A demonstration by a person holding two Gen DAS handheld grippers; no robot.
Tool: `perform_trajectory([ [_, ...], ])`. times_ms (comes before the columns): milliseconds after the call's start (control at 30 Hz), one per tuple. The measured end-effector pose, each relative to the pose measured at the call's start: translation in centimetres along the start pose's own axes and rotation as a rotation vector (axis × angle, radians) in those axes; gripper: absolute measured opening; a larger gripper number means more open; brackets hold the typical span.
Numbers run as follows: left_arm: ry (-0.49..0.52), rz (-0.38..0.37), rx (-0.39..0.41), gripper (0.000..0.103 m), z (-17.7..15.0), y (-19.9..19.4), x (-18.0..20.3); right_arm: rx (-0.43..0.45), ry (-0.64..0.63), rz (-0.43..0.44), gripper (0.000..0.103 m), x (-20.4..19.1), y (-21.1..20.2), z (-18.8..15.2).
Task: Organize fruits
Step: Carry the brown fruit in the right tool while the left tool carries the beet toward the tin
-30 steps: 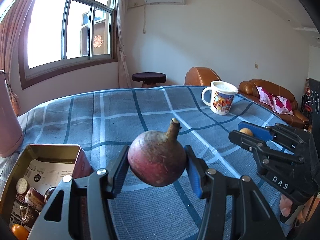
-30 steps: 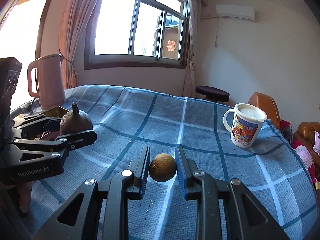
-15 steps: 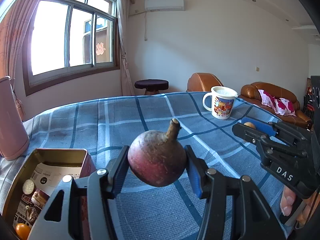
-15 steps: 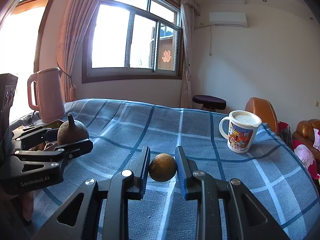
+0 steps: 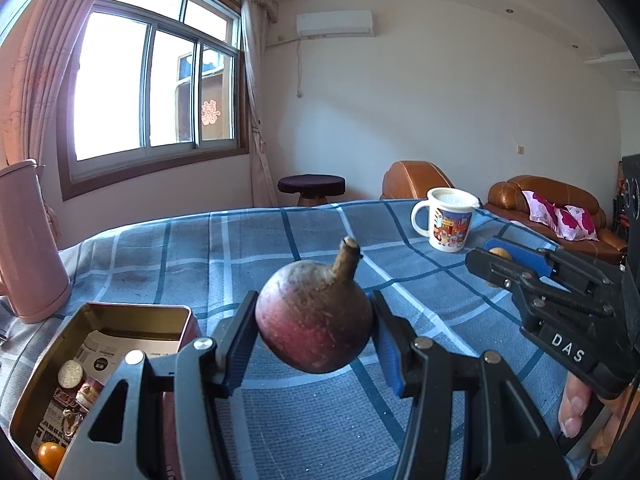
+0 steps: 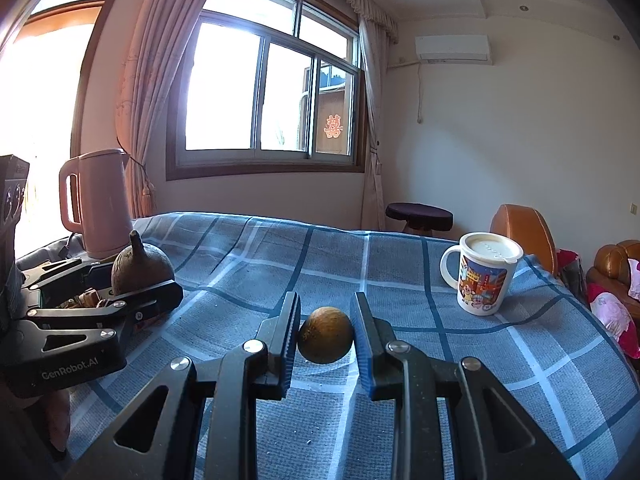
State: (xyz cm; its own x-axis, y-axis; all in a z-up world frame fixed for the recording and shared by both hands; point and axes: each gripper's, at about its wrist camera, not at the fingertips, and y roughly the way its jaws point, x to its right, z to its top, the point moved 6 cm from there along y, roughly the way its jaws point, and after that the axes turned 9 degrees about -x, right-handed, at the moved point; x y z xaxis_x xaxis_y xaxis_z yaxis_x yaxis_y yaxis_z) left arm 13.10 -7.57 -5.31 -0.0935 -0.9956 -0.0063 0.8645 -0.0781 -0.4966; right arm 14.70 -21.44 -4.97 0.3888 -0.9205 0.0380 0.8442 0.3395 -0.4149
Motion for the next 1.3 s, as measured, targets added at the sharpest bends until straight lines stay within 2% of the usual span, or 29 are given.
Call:
perform_trajectory([
  [600, 0.023, 0.053, 0.045, 0.056, -0.1, -1.5, -0.2, 0.054, -0.007, 0.016, 0.027, -1.3, -0.8, 0.3],
  [1300, 0.008, 0.065, 0.049, 0.056, -0.8, -2.8, -2.1, 0.044, -0.057, 0.04, 0.027, -4.6, -0.4, 0.5],
])
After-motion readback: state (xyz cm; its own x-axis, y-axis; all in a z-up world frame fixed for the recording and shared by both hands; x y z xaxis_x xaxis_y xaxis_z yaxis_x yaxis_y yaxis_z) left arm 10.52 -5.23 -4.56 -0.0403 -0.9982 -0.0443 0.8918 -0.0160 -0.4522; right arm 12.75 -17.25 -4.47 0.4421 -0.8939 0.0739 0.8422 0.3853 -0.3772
